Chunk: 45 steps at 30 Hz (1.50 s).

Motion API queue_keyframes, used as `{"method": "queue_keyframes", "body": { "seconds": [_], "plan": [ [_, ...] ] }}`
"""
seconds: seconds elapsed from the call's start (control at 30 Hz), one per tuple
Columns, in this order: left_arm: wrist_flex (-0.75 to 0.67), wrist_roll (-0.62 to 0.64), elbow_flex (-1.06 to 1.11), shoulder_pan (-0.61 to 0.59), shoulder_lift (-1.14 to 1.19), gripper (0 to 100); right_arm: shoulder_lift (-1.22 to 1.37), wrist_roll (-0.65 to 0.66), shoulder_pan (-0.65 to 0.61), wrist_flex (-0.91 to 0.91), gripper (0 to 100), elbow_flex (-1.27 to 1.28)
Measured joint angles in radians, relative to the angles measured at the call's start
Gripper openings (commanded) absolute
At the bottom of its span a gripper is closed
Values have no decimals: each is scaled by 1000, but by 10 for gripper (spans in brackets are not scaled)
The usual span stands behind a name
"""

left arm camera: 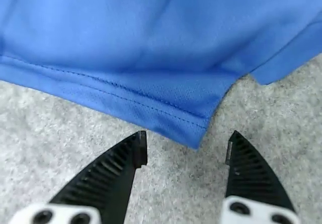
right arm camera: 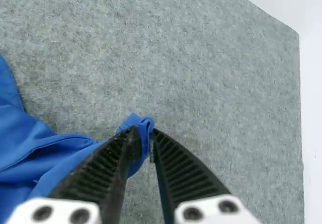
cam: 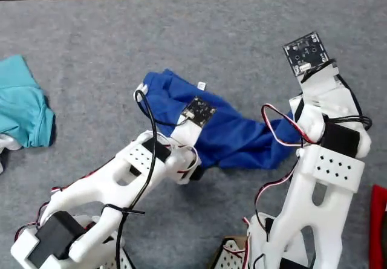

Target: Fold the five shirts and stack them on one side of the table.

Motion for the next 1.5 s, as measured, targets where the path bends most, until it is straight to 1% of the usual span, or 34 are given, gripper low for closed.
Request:
{"method": "queue_keyframes", "body": {
  "seconds": [0.07, 0.2, 0.33, 0.53, 0.67, 0.87, 1.03, 1.13, 1.23, 1.4, 1.5],
  "plan": [
    [-18, 0, 14, 0, 0, 252, 0, 0, 0, 0, 6, 0],
    [-66, -3, 21, 0, 0, 185, 0, 0, 0, 0, 6, 0],
    [-115, -3, 20, -9, 11, 202, 0, -18, 0, 0, 6, 0],
    [-109, 0, 3, -23, 112, 208, 0, -34, 0, 0, 6, 0],
    [-41, 0, -37, -23, 124, 212, 0, -34, 0, 0, 6, 0],
    [57, 0, -55, -23, 126, 313, 0, -34, 0, 0, 6, 0],
    [190, -2, -144, -23, 126, 317, 0, -34, 0, 0, 6, 12],
    [235, -3, -195, -23, 127, 315, 0, -34, 0, 0, 6, 21],
    [222, -3, -207, -23, 140, 314, 2, -34, 0, 0, 6, 21],
    [89, 0, -199, -23, 230, 314, 2, -34, 0, 0, 6, 21],
    [109, -3, -215, -23, 282, 314, 2, -34, 0, 0, 6, 21]
  ]
}}
